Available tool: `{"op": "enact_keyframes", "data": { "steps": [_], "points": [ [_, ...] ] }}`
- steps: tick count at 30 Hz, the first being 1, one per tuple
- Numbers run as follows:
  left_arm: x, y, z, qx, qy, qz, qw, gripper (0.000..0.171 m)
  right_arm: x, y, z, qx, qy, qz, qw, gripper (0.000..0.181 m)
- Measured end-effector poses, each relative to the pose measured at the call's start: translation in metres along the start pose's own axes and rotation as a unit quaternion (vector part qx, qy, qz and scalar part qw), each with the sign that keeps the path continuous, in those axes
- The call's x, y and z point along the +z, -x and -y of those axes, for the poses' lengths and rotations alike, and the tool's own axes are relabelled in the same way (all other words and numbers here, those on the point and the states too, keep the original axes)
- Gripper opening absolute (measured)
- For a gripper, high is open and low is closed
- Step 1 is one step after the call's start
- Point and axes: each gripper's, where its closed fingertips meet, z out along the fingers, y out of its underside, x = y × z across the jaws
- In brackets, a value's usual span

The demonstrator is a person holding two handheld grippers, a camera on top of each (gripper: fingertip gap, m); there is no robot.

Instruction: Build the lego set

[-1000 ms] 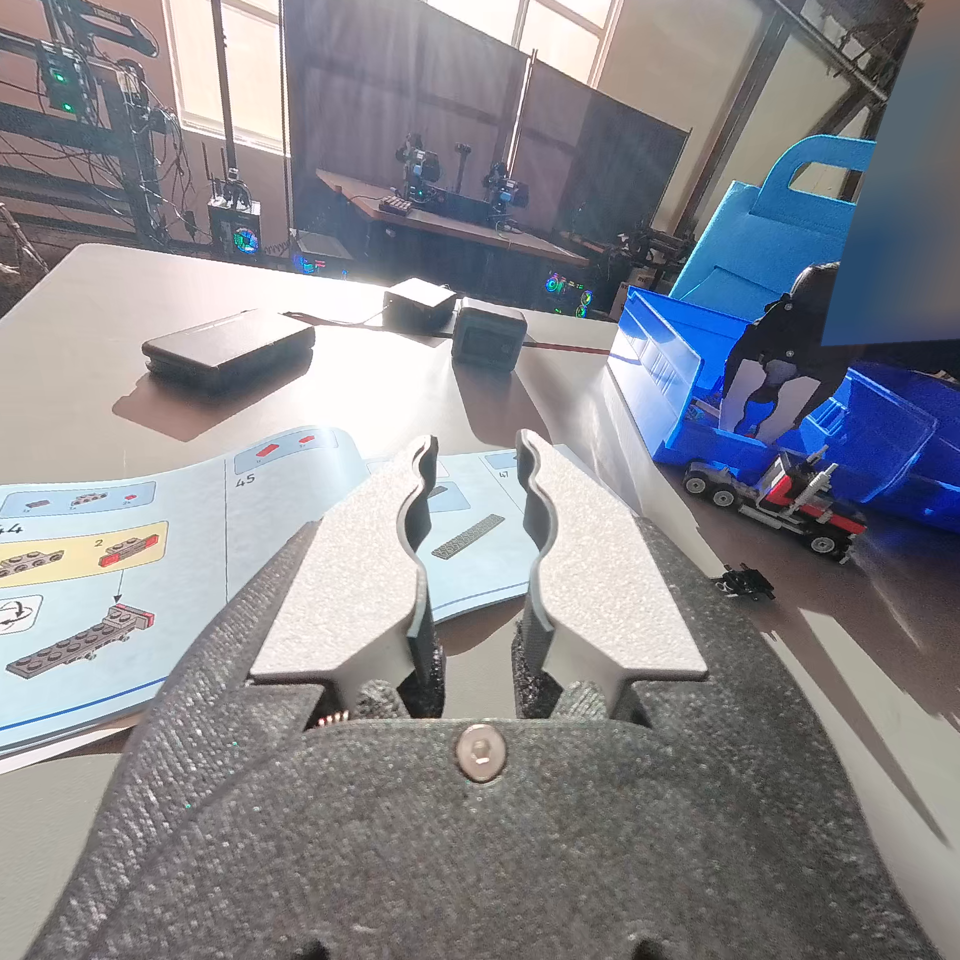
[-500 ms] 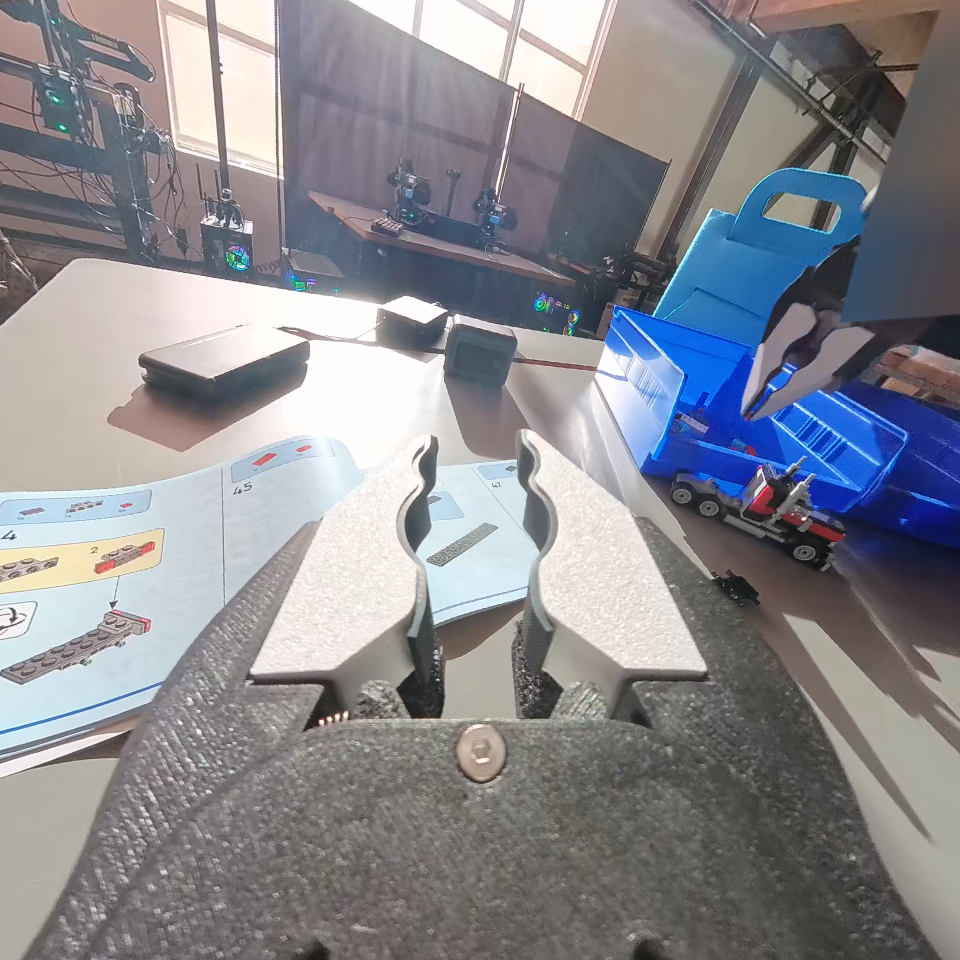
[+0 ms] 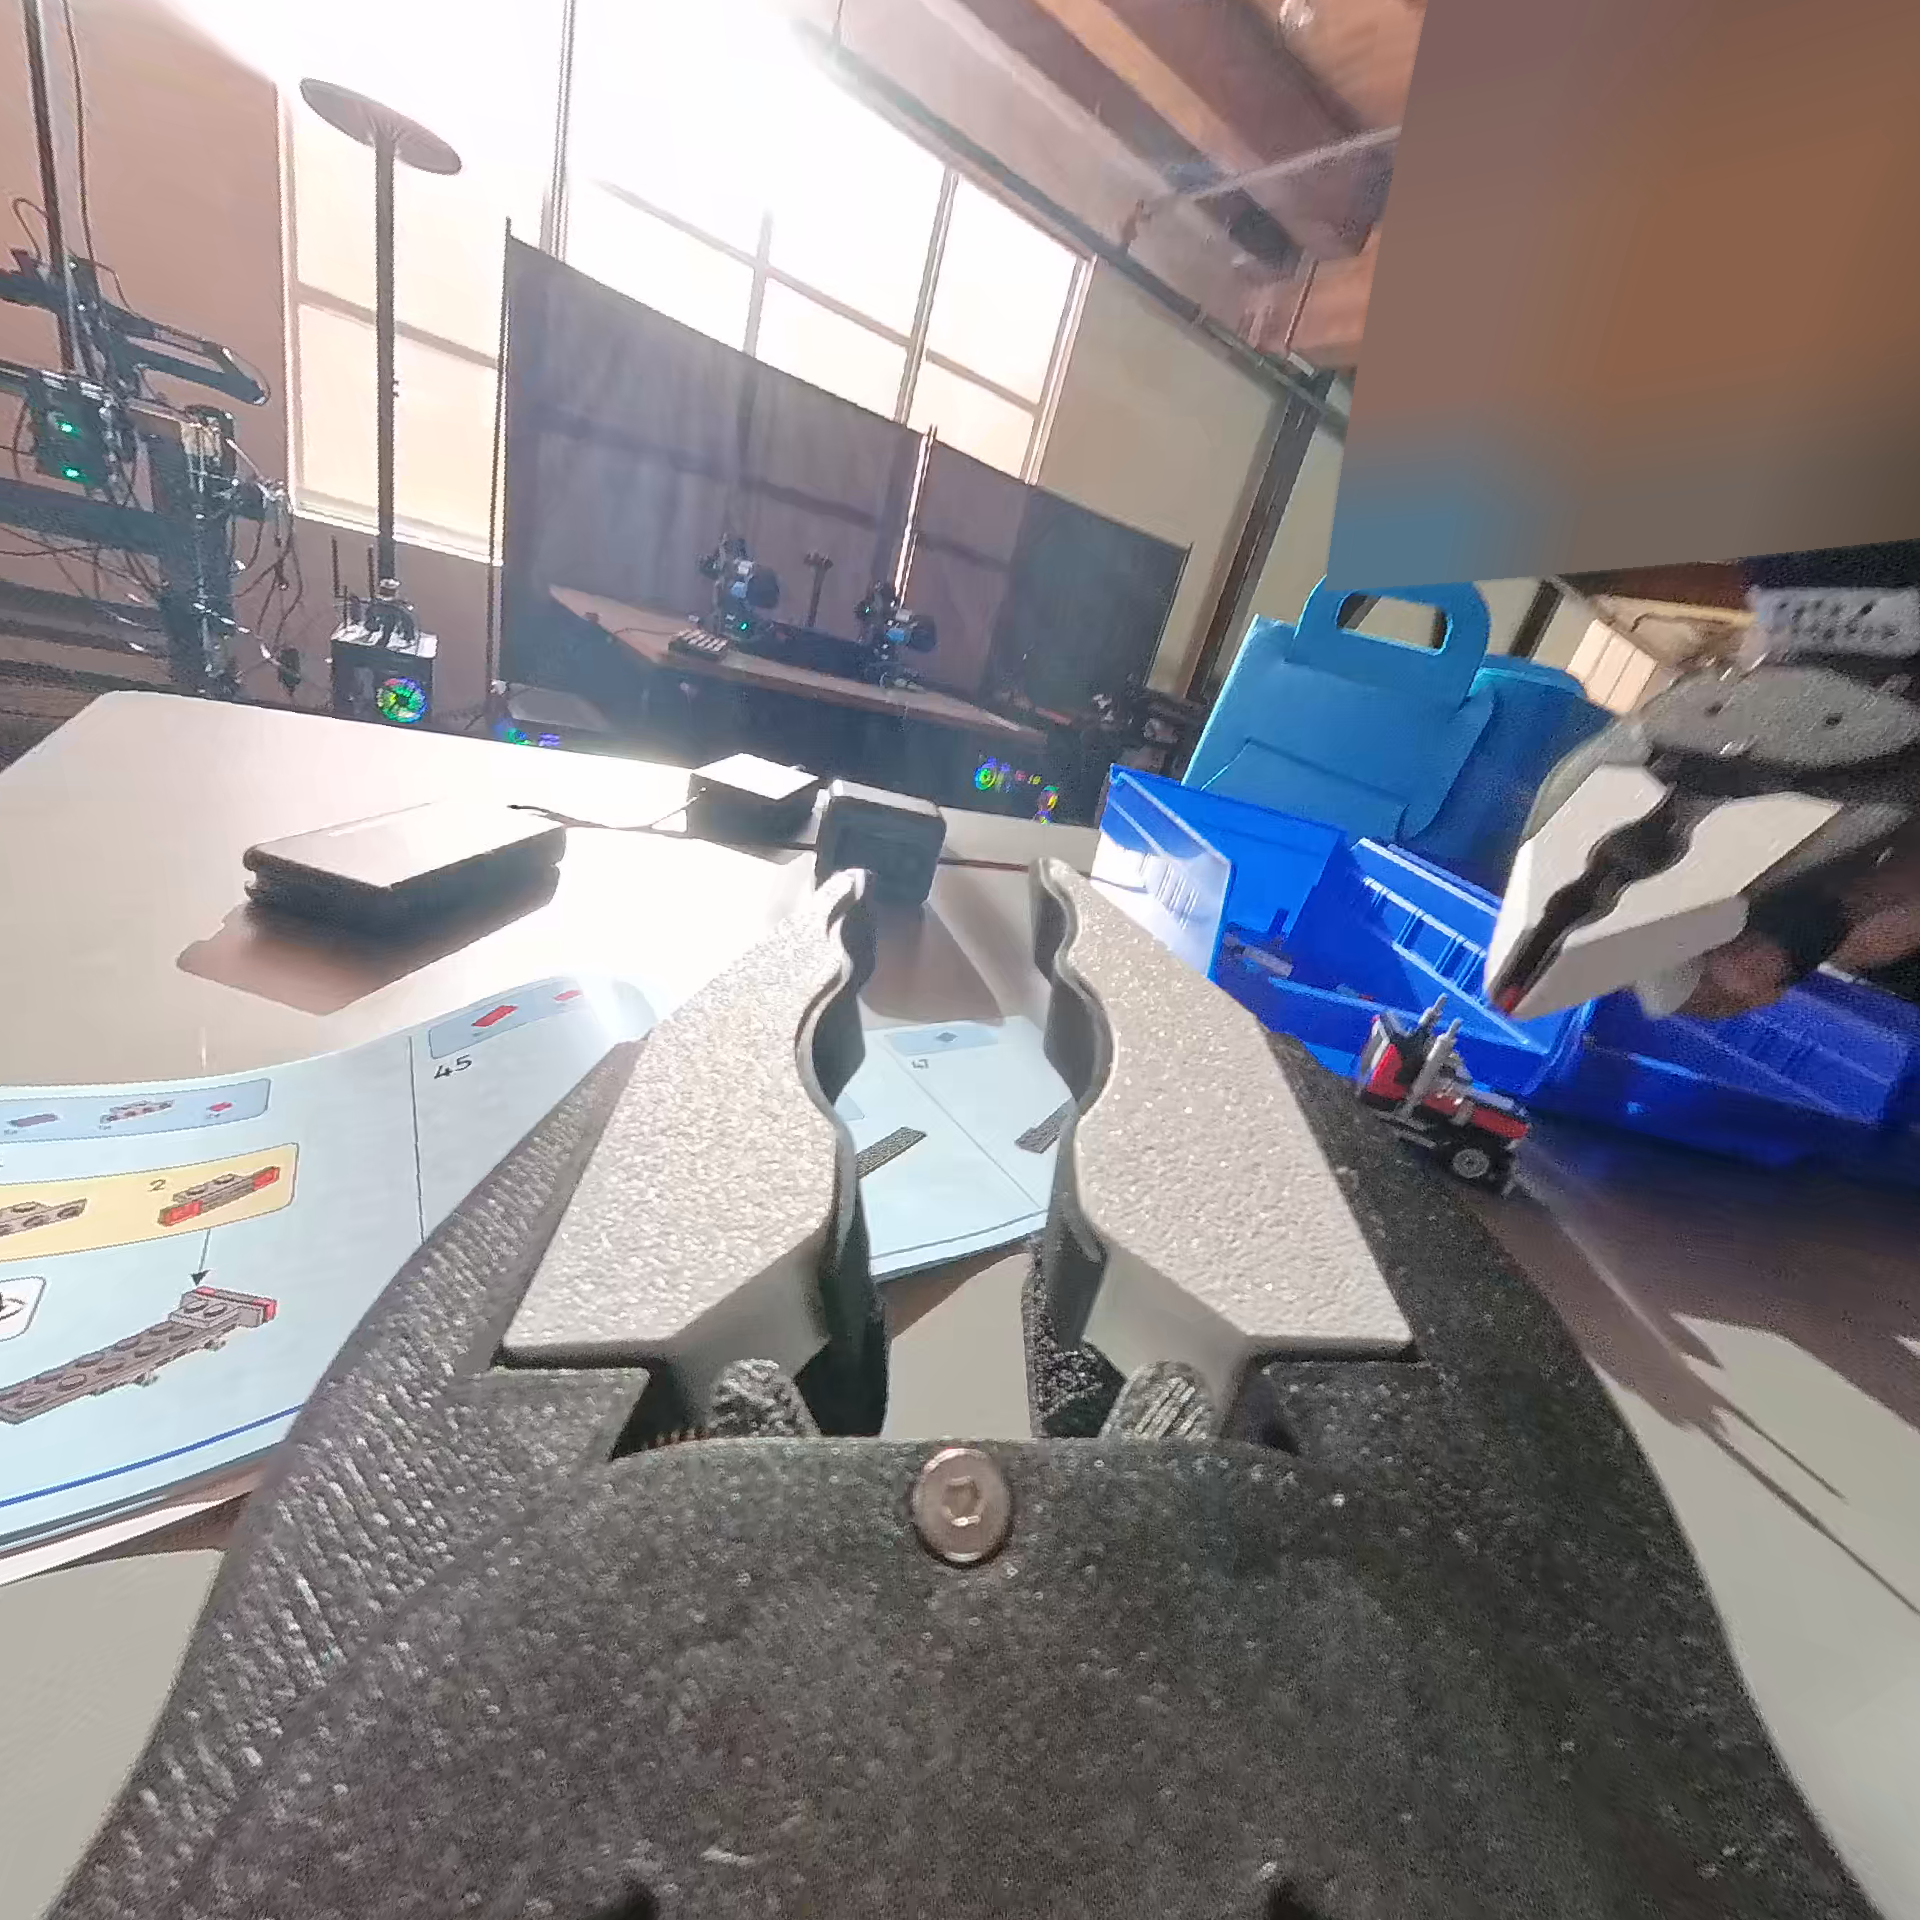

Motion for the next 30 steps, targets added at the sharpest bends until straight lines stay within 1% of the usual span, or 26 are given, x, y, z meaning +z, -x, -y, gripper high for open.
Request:
{"op": "enact_keyframes", "data": {
  "steps": [3,6,10,13,17,23,27,30],
  "points": [
    [-0.008,0.003,0.006,-0.026,-0.017,-0.010,0.999,0.030,0.038,0.013,0.017,0.025,-0.035,0.011,0.999,0.007],
    [-0.017,0.006,0.012,-0.043,-0.031,-0.013,0.999,0.030,0.074,0.015,0.028,0.038,-0.048,-0.003,0.998,0.006],
    [-0.023,0.012,0.017,-0.065,-0.047,-0.014,0.997,0.030,0.113,0.014,0.033,0.062,-0.039,-0.006,0.997,0.006],
    [-0.022,0.015,0.016,-0.077,-0.046,-0.013,0.996,0.030,0.132,0.011,0.027,0.069,-0.011,-0.011,0.998,0.006],
    [-0.020,0.019,0.015,-0.093,-0.042,-0.013,0.995,0.030,0.146,0.007,0.016,0.060,0.026,-0.019,0.998,0.007],
    [-0.019,0.023,0.013,-0.106,-0.038,-0.012,0.994,0.030,0.155,0.003,0.005,0.059,0.057,-0.022,0.996,0.007],
    [-0.018,0.023,0.013,-0.107,-0.036,-0.012,0.994,0.030,0.155,0.003,0.003,0.066,0.058,-0.016,0.996,0.009],
    [-0.017,0.023,0.012,-0.104,-0.034,-0.012,0.994,0.030,0.151,0.000,0.002,0.064,0.056,-0.025,0.996,0.015]
  ]
}}
